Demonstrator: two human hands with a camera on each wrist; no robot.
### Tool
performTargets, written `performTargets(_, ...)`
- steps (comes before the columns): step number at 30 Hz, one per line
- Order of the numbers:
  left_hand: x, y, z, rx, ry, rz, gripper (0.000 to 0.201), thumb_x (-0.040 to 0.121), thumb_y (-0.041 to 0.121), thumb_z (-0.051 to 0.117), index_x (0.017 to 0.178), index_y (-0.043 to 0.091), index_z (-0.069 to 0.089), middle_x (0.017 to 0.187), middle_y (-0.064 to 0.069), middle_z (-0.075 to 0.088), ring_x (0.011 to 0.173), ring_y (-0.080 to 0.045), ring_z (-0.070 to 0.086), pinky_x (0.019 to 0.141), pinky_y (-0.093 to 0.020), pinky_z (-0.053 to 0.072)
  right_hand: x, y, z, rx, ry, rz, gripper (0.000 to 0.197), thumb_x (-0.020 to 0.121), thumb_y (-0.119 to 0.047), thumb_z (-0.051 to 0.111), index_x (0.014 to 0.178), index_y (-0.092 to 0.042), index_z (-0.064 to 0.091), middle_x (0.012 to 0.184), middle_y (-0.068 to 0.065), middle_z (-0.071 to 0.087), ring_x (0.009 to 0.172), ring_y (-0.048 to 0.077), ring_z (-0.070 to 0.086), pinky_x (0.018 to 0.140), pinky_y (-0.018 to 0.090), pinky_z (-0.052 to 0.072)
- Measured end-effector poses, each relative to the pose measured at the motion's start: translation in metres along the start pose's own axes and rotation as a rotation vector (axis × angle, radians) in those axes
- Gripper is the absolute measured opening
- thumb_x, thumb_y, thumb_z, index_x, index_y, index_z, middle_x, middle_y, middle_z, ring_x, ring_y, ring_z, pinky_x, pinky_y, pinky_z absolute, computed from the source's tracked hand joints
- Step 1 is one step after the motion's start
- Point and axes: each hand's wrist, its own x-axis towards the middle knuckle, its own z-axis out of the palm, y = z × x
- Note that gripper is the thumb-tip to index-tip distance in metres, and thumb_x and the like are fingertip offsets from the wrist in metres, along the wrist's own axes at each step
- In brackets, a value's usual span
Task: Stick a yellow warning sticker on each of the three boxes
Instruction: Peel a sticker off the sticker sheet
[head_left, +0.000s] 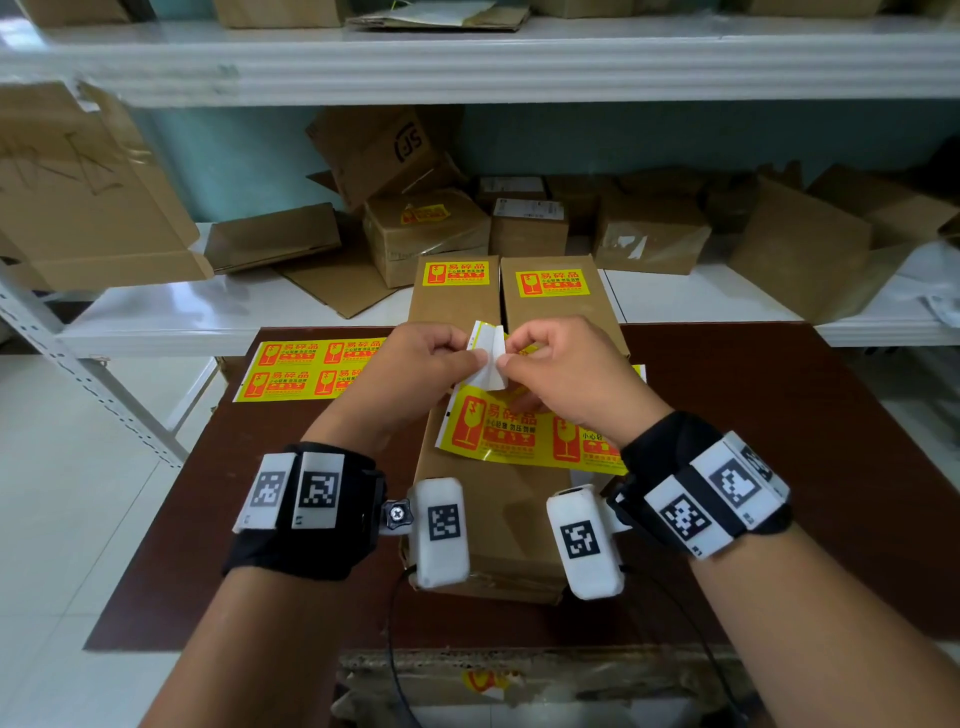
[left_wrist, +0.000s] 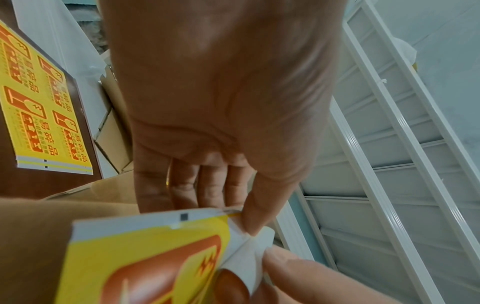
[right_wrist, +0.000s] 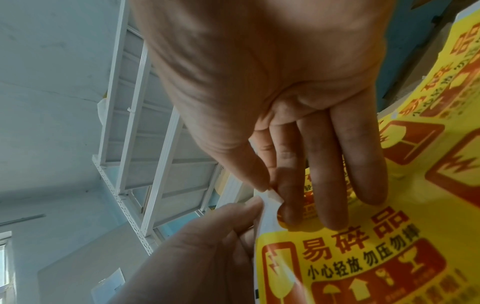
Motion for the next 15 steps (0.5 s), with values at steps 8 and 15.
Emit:
performTargets(8,0.0001,-0.0007,0.0004,-0.044,0.025,0.005,0.016,0.096,0.017,0.064,0.082,0.016,0.070,0.070,-0.002,0.073,0.062,-0.008,0.068,0.061,-0.022,0.053,0.0028,0.0029,0.0013,-0.026,0.011,0.003,0.010,0.091,-0.027,0.064,0.084,-0.023,0.071,0.076,0.000,0.077,0.073,0.021,0.075,0.077,0.050,0.062)
performTargets(15,-0.0008,0.0007,0.0003,-0.083,0.015,0.001,0.012,0.096,0.017,0.065,0.086,0.016,0.071,0.082,-0.012,0.077,0.069,-0.016,0.071,0.065,-0.025,0.057,0.0027,0.0032,0.0019,0.003,-0.004,-0.007,0.012,0.091,-0.026,0.064,0.091,-0.020,0.074,0.077,0.002,0.078,0.076,0.022,0.075,0.081,0.051,0.060)
